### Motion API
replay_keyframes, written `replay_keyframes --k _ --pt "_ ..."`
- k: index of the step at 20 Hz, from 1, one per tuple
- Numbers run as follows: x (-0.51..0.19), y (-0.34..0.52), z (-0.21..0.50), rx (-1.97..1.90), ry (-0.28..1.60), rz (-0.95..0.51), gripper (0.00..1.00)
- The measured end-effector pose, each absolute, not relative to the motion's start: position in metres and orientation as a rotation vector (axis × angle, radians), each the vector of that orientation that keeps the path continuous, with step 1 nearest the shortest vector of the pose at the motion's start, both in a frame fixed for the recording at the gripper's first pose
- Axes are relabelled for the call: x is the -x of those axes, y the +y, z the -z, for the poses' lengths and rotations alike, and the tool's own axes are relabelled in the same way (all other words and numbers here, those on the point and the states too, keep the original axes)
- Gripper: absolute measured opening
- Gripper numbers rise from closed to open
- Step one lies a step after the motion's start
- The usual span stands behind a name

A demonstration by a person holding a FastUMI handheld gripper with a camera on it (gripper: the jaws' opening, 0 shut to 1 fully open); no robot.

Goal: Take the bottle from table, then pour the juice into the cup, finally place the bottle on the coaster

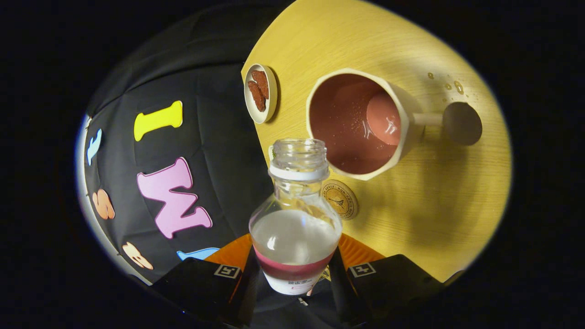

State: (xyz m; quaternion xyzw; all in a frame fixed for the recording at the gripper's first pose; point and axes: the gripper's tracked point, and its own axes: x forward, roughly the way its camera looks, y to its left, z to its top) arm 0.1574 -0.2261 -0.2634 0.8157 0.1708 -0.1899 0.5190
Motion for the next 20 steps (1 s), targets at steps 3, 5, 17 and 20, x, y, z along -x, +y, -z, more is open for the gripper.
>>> replay_keyframes --k 3,5,17,20 --pt "-0.159 -0.225 0.266 -1.988 0.428 0.478 0.71" --pt "-0.161 -0.225 0.264 -2.015 0.426 0.485 0.71" --pt "-0.169 -0.234 0.248 -2.213 0.346 0.493 0.71" --pt "-0.17 -0.236 0.245 -2.255 0.329 0.493 0.71"
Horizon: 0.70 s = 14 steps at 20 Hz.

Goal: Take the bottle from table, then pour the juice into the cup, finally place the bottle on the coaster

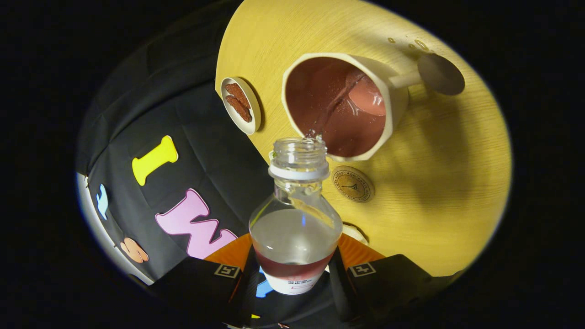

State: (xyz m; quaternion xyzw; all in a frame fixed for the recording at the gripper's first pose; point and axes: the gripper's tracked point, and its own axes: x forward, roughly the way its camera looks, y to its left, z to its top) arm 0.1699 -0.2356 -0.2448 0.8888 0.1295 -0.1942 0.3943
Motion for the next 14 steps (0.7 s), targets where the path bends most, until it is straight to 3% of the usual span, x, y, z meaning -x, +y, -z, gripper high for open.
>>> replay_keyframes --k 14 --pt "-0.171 -0.247 0.22 -2.467 0.222 0.46 0.71"
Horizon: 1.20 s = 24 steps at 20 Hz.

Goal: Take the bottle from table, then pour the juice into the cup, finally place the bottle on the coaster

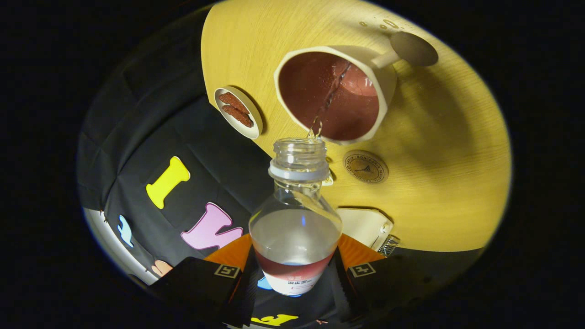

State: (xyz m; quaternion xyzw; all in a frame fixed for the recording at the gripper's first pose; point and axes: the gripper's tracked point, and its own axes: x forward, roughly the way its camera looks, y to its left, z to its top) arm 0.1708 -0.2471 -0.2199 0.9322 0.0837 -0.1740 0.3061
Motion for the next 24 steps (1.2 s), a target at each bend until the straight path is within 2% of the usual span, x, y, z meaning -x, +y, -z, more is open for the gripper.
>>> replay_keyframes --k 9,14,24 --pt "-0.167 -0.261 0.198 -2.546 0.099 0.426 0.71" --pt "-0.169 -0.27 0.189 -2.629 0.022 0.459 0.71" --pt "-0.168 -0.272 0.184 -2.643 0.004 0.442 0.71"
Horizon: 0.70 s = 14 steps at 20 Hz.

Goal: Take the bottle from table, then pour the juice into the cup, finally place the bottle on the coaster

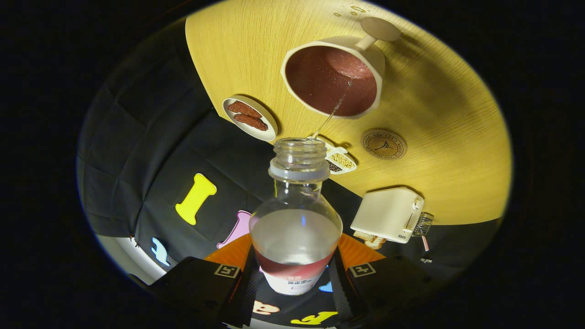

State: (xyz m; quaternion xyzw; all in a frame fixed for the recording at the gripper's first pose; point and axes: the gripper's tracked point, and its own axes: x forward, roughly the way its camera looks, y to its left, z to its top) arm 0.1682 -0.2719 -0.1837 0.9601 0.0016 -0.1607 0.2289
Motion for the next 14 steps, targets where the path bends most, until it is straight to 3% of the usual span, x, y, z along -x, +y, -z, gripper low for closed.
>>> replay_keyframes --k 14 --pt "-0.159 -0.294 0.186 -2.653 -0.072 0.465 0.71"
